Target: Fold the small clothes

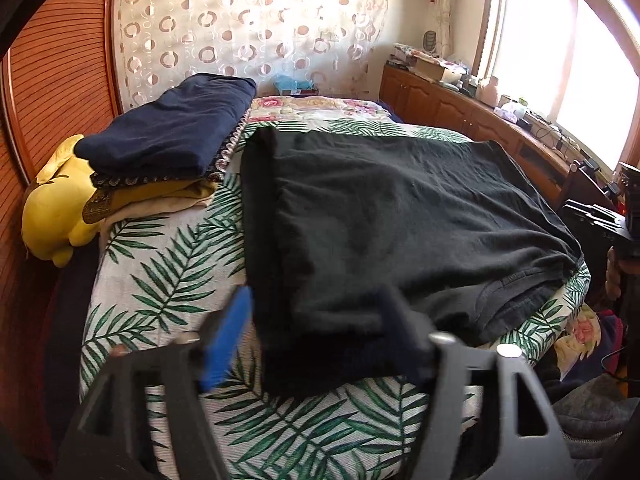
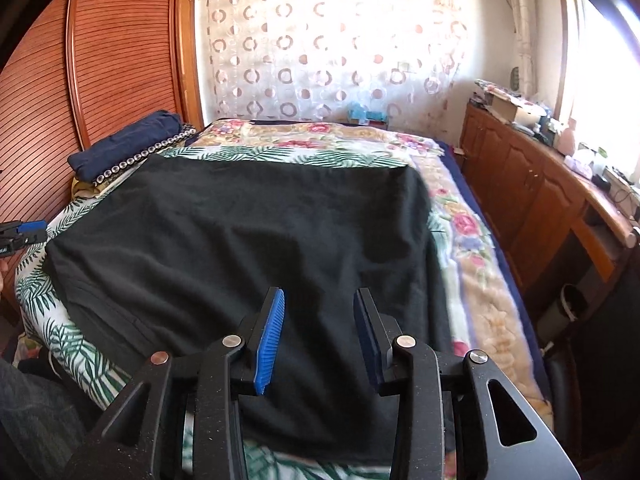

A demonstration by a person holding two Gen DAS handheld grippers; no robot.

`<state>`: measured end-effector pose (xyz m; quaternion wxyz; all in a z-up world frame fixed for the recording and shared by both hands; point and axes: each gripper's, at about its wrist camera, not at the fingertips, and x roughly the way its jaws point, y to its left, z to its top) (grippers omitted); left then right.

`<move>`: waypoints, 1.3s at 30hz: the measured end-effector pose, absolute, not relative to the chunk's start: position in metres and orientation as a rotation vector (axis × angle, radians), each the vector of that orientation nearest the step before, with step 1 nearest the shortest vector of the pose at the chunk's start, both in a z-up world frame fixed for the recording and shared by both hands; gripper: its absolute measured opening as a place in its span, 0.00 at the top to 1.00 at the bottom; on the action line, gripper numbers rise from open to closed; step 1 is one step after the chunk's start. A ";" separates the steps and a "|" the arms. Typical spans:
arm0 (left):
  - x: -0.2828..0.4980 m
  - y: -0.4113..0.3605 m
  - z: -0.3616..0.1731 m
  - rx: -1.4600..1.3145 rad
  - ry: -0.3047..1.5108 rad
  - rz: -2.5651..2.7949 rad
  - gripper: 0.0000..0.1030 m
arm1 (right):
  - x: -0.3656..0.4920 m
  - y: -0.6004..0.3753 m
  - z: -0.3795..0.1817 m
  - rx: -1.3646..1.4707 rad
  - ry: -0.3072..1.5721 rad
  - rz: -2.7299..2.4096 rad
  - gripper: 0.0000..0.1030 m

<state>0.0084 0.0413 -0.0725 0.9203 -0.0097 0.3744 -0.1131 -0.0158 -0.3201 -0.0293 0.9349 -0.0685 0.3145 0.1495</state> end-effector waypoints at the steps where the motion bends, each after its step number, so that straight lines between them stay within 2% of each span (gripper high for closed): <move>1: 0.008 0.044 -0.072 -0.023 0.768 -0.226 0.23 | -0.013 -0.316 -0.030 -0.143 0.643 0.314 0.64; 9: 0.016 0.064 -0.082 -0.073 0.781 -0.169 0.23 | 0.015 -0.287 -0.050 -0.173 0.682 0.369 0.64; 23: 0.022 0.059 -0.105 -0.104 0.842 -0.193 0.23 | 0.008 -0.292 -0.059 -0.176 0.701 0.377 0.63; 33: 0.017 0.055 -0.109 -0.111 0.839 -0.205 0.23 | 0.008 -0.284 -0.064 -0.162 0.695 0.358 0.56; 34: 0.017 0.055 -0.109 -0.115 0.836 -0.214 0.26 | 0.008 -0.284 -0.065 -0.163 0.694 0.357 0.56; 35: 0.016 0.055 -0.109 -0.121 0.832 -0.227 0.38 | 0.008 -0.284 -0.065 -0.167 0.693 0.356 0.56; 36: 0.016 0.054 -0.108 -0.127 0.831 -0.242 0.44 | 0.009 -0.281 -0.065 -0.168 0.693 0.354 0.56; 39: 0.015 0.050 -0.106 -0.119 0.829 -0.247 0.46 | 0.009 -0.282 -0.066 -0.169 0.692 0.354 0.56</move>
